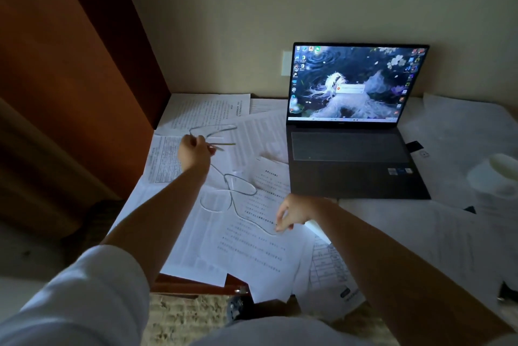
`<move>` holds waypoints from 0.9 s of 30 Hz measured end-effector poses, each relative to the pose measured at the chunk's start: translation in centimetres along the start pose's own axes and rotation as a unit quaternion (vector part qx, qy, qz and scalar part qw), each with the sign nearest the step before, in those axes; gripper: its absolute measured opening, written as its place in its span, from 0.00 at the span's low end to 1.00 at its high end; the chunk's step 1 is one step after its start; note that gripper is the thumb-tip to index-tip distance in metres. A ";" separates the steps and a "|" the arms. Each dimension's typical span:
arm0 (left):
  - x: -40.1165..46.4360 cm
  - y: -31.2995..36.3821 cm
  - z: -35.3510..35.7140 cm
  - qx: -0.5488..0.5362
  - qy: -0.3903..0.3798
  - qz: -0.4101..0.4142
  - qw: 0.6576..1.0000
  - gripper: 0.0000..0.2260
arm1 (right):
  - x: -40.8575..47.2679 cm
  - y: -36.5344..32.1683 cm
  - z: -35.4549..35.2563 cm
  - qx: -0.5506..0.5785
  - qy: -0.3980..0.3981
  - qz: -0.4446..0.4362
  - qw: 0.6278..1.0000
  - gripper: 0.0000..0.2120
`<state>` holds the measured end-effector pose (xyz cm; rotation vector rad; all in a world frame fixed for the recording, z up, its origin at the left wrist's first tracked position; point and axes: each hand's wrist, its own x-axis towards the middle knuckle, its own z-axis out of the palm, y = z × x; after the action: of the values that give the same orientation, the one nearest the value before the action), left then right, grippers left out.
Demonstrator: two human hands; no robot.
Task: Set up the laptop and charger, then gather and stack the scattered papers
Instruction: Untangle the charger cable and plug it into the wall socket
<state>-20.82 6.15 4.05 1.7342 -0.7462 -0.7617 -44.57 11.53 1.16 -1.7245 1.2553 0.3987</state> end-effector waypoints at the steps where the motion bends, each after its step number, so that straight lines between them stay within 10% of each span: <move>1: 0.3 0.1 -0.5 0.013 0.008 0.017 1.000 0.09 | 0.2 0.1 0.0 -0.016 0.022 0.002 1.000 0.16; 10: 0.8 1.5 -3.2 0.123 0.007 0.112 0.986 0.07 | 1.2 0.1 -0.7 -0.266 0.208 0.130 0.932 0.12; 17: -0.3 1.8 -1.9 -0.095 -0.089 -0.033 0.991 0.07 | 4.2 -7.1 0.6 0.076 0.268 -0.046 0.959 0.13; 27: -0.1 1.3 -3.3 -0.341 -0.139 -0.222 0.903 0.07 | 9.7 -10.9 2.9 0.241 0.163 0.026 0.956 0.12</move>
<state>-18.46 7.78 6.08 1.1561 -0.1963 -1.4127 -30.28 8.83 -1.85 -1.3688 1.4866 -0.1680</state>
